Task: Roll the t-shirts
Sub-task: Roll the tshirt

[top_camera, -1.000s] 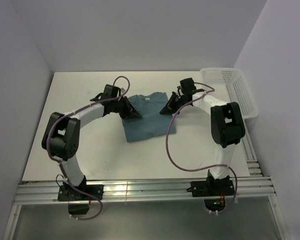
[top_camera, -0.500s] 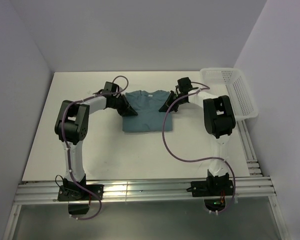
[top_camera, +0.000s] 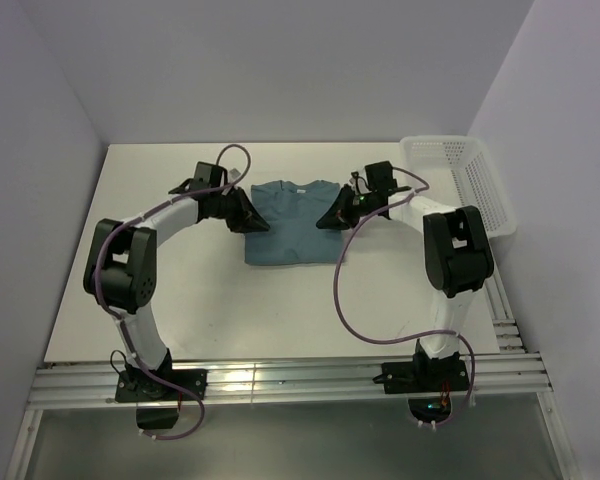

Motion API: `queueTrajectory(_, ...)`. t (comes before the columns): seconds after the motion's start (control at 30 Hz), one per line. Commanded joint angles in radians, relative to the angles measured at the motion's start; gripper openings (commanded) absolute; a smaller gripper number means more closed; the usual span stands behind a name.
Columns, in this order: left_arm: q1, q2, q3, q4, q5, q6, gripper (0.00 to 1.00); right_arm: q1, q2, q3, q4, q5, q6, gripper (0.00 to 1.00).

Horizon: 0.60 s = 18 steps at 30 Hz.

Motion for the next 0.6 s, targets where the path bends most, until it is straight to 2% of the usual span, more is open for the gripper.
queueTrajectory(0.0, -0.023, 0.002, -0.053, 0.022, 0.041, 0.069, 0.14, 0.028, -0.036, -0.05, 0.02, -0.061, -0.056, 0.16)
queueTrajectory(0.23, -0.034, 0.063, -0.085, -0.05, -0.011, 0.168, 0.14, 0.027, 0.002, -0.07, -0.195, 0.089, -0.254, 0.12)
queueTrajectory(0.33, -0.034, 0.087, -0.082, -0.103, -0.067, 0.204, 0.12, 0.013, 0.034, -0.049, -0.283, 0.169, -0.273, 0.09)
queueTrajectory(0.4, -0.03, 0.094, -0.079, -0.149, -0.155, 0.208, 0.1, -0.004, 0.027, -0.043, -0.309, 0.198, -0.276, 0.09)
queueTrajectory(0.57, 0.012, 0.075, -0.076, -0.185, -0.177, 0.228, 0.1, -0.021, 0.013, 0.032, -0.415, 0.304, -0.32, 0.11)
